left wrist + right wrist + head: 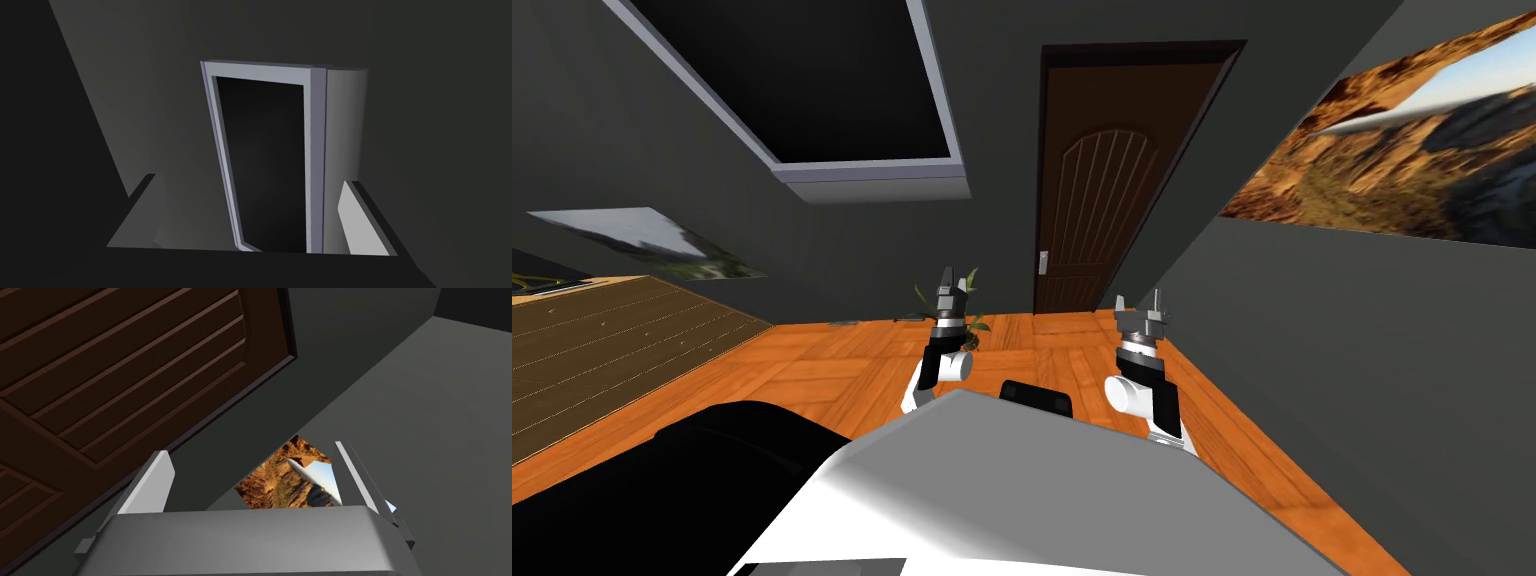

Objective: Pull the door open

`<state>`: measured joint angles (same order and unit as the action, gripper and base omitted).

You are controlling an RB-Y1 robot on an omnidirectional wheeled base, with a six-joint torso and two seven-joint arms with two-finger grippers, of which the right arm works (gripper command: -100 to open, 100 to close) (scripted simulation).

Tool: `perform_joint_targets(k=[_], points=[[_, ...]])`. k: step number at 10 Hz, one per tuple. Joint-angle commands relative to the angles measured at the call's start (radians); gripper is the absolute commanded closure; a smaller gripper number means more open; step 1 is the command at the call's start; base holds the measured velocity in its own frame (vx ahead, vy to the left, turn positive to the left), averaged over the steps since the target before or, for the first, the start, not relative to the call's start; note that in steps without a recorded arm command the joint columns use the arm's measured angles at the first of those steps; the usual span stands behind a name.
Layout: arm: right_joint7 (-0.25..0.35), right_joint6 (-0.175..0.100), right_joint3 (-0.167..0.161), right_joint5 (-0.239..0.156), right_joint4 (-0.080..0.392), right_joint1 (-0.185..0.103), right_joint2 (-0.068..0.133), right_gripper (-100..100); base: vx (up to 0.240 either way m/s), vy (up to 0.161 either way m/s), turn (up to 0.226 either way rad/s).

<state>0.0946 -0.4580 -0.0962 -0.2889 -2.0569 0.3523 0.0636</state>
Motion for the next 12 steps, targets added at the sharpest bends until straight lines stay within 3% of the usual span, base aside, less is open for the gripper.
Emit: perform_joint_targets(k=[1, 12], points=[[0.025, -0.001, -0.005, -0.028, 0.033, -0.018, 0.007, -100, 0.084, -0.011, 0.090], [0.196, -0.009, -0.043, -0.226, 0.274, -0.154, 0.044, -100, 0.097, -0.015, 0.084]])
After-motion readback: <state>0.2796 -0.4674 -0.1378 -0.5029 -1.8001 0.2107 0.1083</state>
